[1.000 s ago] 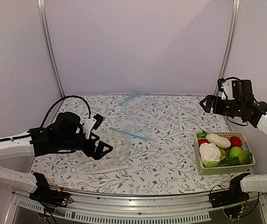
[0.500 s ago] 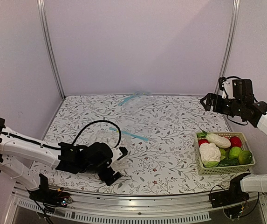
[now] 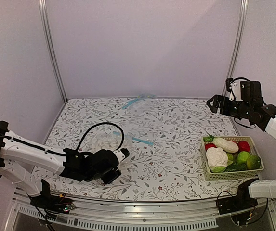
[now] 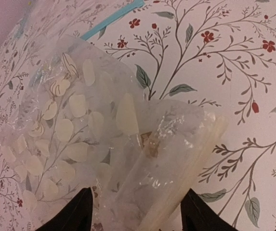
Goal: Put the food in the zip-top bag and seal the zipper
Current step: Pick up the zipper food storage bag at the center of the board.
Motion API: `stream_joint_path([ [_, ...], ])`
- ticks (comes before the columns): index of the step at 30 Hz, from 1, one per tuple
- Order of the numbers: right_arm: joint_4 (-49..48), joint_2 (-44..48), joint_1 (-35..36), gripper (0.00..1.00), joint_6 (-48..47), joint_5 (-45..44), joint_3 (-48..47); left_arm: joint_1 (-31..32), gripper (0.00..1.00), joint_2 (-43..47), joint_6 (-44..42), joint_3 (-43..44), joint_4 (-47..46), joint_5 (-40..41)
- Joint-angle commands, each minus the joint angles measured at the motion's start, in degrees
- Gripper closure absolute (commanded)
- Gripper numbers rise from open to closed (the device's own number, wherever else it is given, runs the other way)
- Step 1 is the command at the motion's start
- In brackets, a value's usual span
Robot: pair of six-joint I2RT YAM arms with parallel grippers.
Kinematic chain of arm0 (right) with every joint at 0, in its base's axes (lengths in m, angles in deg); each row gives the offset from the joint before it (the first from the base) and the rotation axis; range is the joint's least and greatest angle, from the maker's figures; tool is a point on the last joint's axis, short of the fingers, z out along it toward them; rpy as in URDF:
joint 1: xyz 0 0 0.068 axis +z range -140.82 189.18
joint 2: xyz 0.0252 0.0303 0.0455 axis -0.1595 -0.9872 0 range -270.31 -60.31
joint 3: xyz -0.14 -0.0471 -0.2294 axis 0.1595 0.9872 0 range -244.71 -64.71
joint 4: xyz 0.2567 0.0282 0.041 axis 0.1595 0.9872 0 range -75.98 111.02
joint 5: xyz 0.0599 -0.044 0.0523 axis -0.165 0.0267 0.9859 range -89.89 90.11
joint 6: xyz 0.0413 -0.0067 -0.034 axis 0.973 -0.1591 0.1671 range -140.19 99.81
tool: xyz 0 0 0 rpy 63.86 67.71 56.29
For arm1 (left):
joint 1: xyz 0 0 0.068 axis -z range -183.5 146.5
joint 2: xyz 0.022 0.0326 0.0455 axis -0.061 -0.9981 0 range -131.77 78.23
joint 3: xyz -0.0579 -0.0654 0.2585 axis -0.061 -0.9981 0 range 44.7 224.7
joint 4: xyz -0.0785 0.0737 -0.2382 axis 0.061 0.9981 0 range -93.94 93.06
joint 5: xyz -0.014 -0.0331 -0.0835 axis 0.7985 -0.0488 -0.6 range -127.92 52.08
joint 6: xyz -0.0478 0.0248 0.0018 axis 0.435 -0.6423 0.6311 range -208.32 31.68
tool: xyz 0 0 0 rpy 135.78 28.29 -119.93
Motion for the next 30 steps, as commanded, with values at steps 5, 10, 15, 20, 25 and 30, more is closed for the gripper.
stream_joint_path([
  [5,-0.57,-0.34,0.21,0.01,0.75,0.16,-0.99,0.74,0.54,-0.47,-0.07,1.32,1.37,2.40],
  [10,-0.02,-0.27,0.20,0.01,1.06,0.76,-1.61,0.66,0.60,-0.94,-0.13,2.55,2.06,2.97],
  [15,1.08,0.37,0.21,0.01,1.29,0.33,-2.45,-0.14,0.72,-1.32,0.20,2.64,2.78,2.82],
  [20,1.20,1.46,0.20,0.01,1.61,0.64,-2.50,-1.59,0.59,-1.52,1.39,2.39,3.22,1.04],
  [25,1.37,2.10,0.20,0.01,1.81,1.10,-2.51,-3.81,0.48,-1.48,2.77,1.54,1.08,-1.92],
  [30,1.49,2.33,0.19,0.01,1.66,1.43,-2.44,-5.48,0.43,-3.69,3.45,1.81,0.73,-1.68],
])
